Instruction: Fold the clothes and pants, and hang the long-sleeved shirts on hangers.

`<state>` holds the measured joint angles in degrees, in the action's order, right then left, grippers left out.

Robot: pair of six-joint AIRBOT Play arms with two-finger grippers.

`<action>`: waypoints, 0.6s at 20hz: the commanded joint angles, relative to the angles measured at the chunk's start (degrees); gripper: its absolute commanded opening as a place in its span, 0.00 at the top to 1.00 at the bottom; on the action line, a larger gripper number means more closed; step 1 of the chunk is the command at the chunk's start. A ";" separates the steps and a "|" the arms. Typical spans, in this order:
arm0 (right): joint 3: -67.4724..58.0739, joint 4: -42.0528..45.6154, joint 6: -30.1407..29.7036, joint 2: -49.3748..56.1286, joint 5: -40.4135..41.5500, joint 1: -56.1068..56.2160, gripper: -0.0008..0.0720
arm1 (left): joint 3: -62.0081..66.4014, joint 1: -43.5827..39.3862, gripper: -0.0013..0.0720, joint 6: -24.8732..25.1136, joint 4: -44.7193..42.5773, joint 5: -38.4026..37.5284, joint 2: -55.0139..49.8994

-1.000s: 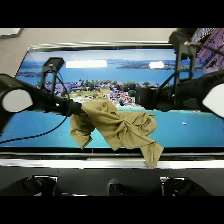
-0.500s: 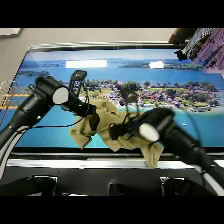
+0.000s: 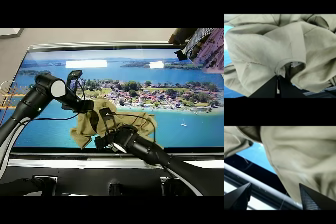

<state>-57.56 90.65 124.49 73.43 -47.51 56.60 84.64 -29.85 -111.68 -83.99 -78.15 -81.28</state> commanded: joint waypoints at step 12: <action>0.20 14.78 16.17 8.98 2.14 0.44 0.42 | -0.02 1.29 0.95 0.70 1.14 -0.50 -0.17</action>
<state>-57.39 100.14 134.63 81.45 -43.92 56.97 84.64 -28.62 -110.96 -82.87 -78.46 -81.41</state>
